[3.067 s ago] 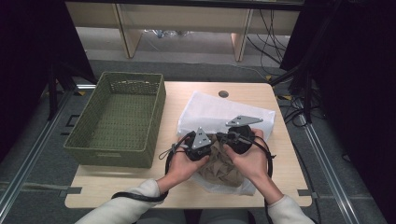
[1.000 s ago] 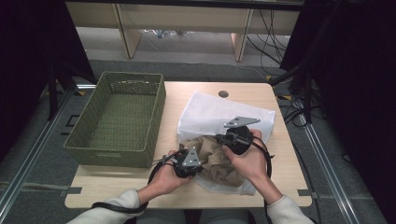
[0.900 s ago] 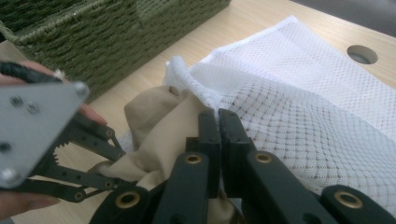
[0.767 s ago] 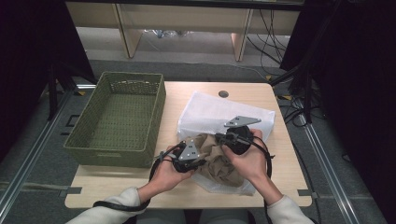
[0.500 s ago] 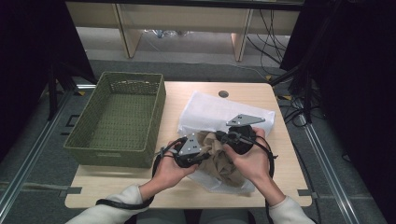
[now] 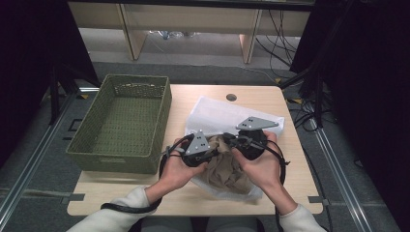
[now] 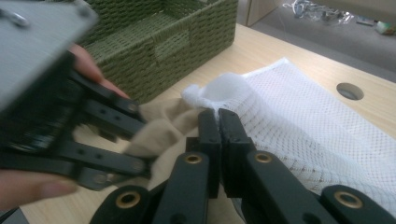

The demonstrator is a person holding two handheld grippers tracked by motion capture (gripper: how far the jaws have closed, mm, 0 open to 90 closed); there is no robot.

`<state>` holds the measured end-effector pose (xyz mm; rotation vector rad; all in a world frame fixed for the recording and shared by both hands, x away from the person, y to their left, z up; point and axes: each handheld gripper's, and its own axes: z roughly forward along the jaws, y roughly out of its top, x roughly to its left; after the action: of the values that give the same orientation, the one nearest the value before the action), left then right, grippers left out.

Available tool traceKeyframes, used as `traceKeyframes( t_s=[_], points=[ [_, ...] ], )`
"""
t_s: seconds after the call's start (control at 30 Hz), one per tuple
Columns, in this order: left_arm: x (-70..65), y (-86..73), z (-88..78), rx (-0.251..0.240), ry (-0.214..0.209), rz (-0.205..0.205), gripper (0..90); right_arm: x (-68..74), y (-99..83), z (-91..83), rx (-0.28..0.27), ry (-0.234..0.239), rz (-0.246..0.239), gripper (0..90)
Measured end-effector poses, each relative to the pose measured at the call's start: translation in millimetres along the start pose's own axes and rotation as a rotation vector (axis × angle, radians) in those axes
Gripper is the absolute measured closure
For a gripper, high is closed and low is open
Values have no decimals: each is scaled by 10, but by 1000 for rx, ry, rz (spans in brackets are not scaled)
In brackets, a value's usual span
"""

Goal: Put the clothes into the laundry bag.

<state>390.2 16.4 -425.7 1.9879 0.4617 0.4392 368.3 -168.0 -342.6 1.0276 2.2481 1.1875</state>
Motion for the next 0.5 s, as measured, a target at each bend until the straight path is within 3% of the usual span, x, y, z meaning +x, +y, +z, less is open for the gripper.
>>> traceKeyframes(
  t_s=[0.03,0.07,0.13,0.2,0.23,0.27,0.37,0.5],
  points=[
    [16,-30,58,13,14,6,864,-7,-7,12,6,5,-1,899],
    [32,-65,125,17,19,-16,863,1,-16,22,18,10,18,899],
    [66,-125,235,48,27,-23,861,-15,-32,54,12,3,4,899],
    [79,-167,333,54,43,-39,859,-8,-43,63,36,15,27,899],
    [88,-179,360,64,42,-30,857,-30,-47,80,29,2,4,899],
    [81,-190,392,54,48,-44,853,-30,-55,93,36,11,19,899],
    [83,-211,425,54,50,-48,825,-58,-81,112,52,-1,34,899],
    [76,-224,391,53,21,-55,711,-109,-108,142,60,-6,11,899]
  ],
)
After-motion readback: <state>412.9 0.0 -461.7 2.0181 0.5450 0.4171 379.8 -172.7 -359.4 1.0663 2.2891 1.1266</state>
